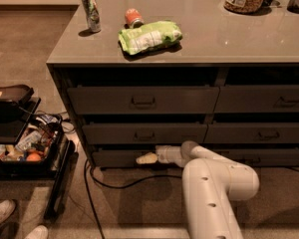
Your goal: Open bottom drawer
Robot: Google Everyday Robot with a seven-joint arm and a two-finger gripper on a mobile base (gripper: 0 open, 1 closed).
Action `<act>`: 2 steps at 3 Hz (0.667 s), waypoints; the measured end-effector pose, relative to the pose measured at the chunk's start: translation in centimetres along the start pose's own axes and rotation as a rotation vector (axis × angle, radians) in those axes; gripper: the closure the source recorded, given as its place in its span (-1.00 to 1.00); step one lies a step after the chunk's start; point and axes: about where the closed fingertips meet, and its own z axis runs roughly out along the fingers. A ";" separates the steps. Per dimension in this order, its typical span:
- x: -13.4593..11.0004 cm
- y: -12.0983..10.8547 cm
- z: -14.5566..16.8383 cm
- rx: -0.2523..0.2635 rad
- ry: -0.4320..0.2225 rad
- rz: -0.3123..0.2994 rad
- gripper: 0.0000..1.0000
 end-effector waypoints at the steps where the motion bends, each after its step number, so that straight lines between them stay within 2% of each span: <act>1: -0.2 -2.2 0.9 -0.019 -0.006 0.062 -1.00; 2: -0.2 -2.2 0.9 -0.019 -0.006 0.062 -1.00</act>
Offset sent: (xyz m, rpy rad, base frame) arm 0.0098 -0.0023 -0.0142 0.0320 0.0540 -0.0062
